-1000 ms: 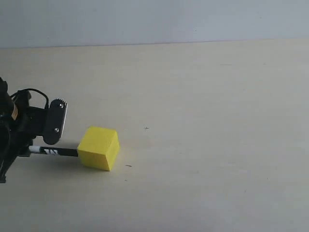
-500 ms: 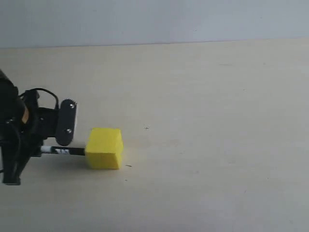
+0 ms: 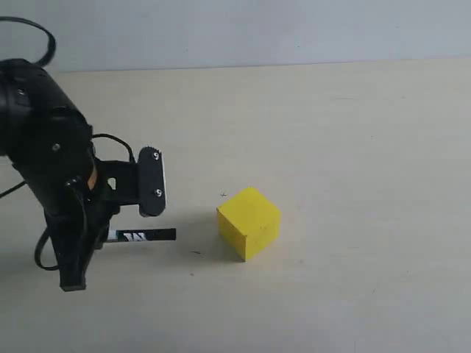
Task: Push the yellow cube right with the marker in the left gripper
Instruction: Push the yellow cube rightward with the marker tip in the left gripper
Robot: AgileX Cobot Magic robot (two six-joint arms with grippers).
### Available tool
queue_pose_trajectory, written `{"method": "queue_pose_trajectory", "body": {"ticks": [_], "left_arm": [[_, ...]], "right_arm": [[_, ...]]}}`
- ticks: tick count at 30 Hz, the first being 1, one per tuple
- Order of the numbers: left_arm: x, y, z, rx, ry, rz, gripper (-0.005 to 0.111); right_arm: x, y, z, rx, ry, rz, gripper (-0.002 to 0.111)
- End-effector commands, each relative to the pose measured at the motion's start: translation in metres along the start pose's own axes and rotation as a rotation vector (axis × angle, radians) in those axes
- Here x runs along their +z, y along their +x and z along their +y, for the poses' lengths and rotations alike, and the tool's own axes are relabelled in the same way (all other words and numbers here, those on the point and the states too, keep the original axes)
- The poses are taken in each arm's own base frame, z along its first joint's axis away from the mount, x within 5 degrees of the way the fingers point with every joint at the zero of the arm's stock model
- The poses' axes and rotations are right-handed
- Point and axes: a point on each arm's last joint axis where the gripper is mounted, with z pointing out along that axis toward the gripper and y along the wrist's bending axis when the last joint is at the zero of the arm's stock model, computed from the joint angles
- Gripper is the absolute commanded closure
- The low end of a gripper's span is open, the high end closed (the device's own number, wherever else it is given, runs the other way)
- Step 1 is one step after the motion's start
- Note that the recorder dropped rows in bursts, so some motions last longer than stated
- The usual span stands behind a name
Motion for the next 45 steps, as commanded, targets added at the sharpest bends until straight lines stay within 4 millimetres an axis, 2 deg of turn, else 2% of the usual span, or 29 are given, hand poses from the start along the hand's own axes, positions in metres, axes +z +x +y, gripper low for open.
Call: {"method": "queue_pose_trajectory", "body": {"ticks": [1, 4, 7, 15, 28, 35, 45], "left_arm": [[0.021, -0.032, -0.005, -0.017, 0.015, -0.019, 0.107], [0.024, -0.073, 0.004, 0.003, -0.027, -0.092, 0.107], [0.019, -0.088, 0.015, -0.043, -0.042, -0.105, 0.107], [0.014, -0.077, 0.021, -0.034, -0.042, 0.004, 0.107], [0.009, -0.075, 0.022, -0.025, -0.055, 0.001, 0.107], [-0.001, -0.054, 0.015, 0.031, -0.095, -0.002, 0.107], [0.003, 0.004, 0.027, -0.096, -0.093, -0.006, 0.107]], "right_arm": [[0.000, 0.000, 0.000, 0.001, -0.005, -0.014, 0.108], [0.000, 0.000, 0.000, 0.001, -0.005, -0.014, 0.108], [0.000, 0.000, 0.000, 0.001, -0.005, -0.014, 0.108], [0.000, 0.000, 0.000, 0.001, -0.005, -0.014, 0.108], [0.000, 0.000, 0.000, 0.003, -0.005, -0.014, 0.108], [0.000, 0.000, 0.000, 0.003, -0.005, -0.014, 0.108], [0.000, 0.000, 0.000, 0.003, -0.005, -0.014, 0.108]]}}
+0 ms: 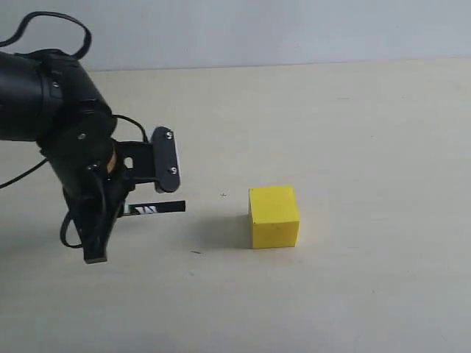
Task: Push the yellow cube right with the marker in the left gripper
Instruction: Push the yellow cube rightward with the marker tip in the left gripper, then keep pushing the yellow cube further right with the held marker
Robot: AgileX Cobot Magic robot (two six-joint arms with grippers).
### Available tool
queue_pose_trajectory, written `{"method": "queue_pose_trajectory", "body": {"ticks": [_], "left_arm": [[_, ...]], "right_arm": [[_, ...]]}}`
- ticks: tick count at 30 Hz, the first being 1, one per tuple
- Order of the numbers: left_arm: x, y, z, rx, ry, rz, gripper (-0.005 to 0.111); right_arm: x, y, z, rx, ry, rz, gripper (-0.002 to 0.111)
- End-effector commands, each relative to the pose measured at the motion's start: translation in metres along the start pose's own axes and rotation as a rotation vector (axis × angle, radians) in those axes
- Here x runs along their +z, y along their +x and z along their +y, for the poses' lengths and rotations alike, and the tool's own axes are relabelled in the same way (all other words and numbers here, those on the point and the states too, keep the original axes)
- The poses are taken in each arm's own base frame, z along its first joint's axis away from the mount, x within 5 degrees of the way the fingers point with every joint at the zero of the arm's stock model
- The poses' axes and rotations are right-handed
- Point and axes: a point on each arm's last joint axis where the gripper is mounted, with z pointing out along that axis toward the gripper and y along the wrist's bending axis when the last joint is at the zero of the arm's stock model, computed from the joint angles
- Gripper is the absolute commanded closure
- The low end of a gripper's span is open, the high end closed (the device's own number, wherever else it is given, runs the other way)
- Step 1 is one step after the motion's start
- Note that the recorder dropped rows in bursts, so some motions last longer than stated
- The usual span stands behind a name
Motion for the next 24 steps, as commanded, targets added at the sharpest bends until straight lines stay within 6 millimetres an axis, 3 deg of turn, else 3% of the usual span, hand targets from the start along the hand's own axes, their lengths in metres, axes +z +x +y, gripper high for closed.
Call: {"method": "queue_pose_trajectory", "body": {"ticks": [1, 11, 20, 24], "left_arm": [[0.002, 0.018, 0.008, -0.024, -0.015, -0.013, 0.107], [0.004, 0.009, 0.010, -0.020, -0.027, -0.121, 0.107], [0.015, 0.009, 0.006, 0.013, 0.011, -0.066, 0.107], [0.019, -0.006, -0.007, 0.085, 0.015, -0.072, 0.107]], "right_arm": [[0.000, 0.000, 0.000, 0.003, -0.005, -0.014, 0.108], [0.000, 0.000, 0.000, 0.003, -0.005, -0.014, 0.108], [0.000, 0.000, 0.000, 0.003, -0.005, -0.014, 0.108], [0.000, 0.000, 0.000, 0.003, -0.005, -0.014, 0.108]]}}
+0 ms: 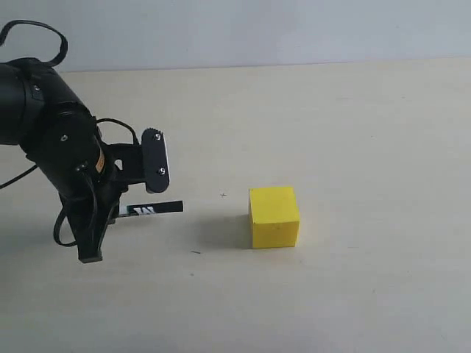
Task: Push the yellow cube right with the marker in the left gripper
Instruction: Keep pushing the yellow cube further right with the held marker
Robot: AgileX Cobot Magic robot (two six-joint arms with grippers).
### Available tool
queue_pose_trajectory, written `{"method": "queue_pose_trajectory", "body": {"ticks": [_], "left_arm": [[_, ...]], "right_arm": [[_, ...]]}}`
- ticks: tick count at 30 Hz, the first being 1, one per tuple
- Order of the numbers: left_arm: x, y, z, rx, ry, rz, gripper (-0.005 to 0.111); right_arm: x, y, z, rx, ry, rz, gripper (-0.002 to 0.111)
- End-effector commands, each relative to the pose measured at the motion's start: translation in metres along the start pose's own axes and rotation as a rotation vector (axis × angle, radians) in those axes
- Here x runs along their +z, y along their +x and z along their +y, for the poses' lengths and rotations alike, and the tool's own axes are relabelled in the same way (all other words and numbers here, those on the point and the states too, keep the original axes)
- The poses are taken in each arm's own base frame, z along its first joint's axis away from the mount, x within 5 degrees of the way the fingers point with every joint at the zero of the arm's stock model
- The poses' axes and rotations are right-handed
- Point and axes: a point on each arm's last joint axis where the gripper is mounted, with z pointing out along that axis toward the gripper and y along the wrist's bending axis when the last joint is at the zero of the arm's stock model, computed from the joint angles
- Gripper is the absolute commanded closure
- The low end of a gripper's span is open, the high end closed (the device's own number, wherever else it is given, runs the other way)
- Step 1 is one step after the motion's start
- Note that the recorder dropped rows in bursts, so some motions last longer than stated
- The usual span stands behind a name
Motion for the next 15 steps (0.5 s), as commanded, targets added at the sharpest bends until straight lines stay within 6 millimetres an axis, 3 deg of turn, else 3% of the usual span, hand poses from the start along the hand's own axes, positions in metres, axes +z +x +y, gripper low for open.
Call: {"method": "queue_pose_trajectory", "body": {"ticks": [1, 5, 8, 9, 12, 15], "left_arm": [[0.005, -0.019, -0.017, 0.092, 0.004, -0.012, 0.107], [0.002, -0.054, -0.033, 0.135, -0.018, -0.061, 0.107], [-0.005, -0.100, -0.039, 0.098, -0.044, -0.127, 0.107], [-0.005, -0.105, -0.042, 0.113, -0.042, -0.098, 0.107], [-0.001, -0.086, -0.030, 0.097, -0.084, 0.075, 0.107], [0.002, -0.075, -0.018, 0.026, -0.099, 0.118, 0.107]], "right_arm": [[0.000, 0.000, 0.000, 0.003, -0.005, -0.014, 0.108], [0.000, 0.000, 0.000, 0.003, -0.005, -0.014, 0.108], [0.000, 0.000, 0.000, 0.003, -0.005, -0.014, 0.108], [0.000, 0.000, 0.000, 0.003, -0.005, -0.014, 0.108], [0.000, 0.000, 0.000, 0.003, -0.005, -0.014, 0.108], [0.000, 0.000, 0.000, 0.003, -0.005, -0.014, 0.108]]}}
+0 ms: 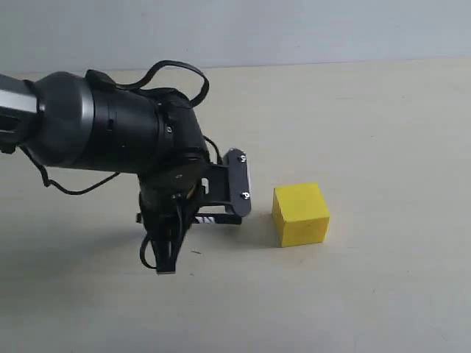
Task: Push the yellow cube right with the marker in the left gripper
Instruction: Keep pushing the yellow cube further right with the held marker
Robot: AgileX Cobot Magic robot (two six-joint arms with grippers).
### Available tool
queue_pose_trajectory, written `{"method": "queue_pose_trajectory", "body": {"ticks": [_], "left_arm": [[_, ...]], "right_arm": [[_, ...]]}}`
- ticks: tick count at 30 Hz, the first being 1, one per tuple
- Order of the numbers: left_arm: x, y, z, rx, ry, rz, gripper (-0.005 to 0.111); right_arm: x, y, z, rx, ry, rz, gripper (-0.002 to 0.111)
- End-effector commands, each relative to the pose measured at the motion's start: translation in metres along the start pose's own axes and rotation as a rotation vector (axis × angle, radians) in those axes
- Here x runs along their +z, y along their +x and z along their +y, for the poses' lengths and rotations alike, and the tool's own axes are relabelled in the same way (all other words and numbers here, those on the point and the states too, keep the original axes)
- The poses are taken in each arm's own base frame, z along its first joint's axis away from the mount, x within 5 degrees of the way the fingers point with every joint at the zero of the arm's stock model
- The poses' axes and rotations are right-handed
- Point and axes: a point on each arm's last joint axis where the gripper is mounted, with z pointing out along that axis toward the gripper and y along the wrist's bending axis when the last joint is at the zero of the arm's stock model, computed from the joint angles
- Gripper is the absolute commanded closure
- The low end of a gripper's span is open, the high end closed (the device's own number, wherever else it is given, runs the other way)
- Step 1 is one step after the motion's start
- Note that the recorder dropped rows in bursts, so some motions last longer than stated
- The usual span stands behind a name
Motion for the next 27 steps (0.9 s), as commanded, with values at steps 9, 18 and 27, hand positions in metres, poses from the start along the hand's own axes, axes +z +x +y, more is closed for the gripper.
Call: {"method": "queue_pose_trajectory", "body": {"ticks": [9, 18, 27], "left_arm": [[-0.011, -0.051, -0.014, -0.008, -0.063, -0.182, 0.107], [-0.003, -0.017, 0.004, -0.065, -0.033, 0.075, 0.107], [-0.010, -0.064, -0.020, 0.016, -0.064, -0.193, 0.107]], "right_arm": [[0.000, 0.000, 0.000, 0.004, -0.005, -0.014, 0.108], [0.000, 0.000, 0.000, 0.004, -0.005, -0.014, 0.108], [0.000, 0.000, 0.000, 0.004, -0.005, -0.014, 0.108]]}}
